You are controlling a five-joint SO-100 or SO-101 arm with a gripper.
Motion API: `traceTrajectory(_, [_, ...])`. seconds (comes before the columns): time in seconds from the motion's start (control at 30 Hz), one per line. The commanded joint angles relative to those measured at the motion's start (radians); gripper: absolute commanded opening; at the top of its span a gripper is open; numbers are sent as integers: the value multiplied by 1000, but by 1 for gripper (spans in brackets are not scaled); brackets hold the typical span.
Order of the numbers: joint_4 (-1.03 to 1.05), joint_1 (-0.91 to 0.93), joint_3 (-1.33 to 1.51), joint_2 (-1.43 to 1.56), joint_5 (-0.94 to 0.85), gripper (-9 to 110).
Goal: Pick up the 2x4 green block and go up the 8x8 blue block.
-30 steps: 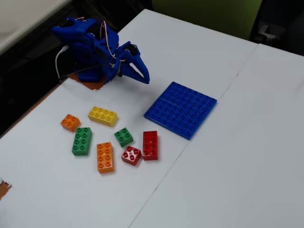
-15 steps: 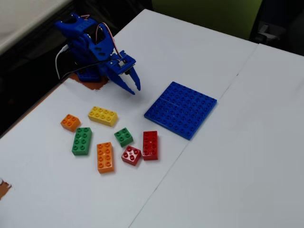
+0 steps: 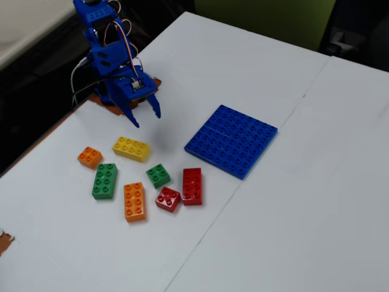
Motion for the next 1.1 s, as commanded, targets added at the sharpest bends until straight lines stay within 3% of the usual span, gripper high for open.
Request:
traceTrajectory(0.0, [-61,66,-124,-147,-97,23])
traceTrajectory(0.23, [2,201,-451,-534,-127,29])
traceTrajectory(0.63, [107,434,-744,-887,-175,32])
traceTrajectory(1.07, [-124,488,-755,-1106,-103,33])
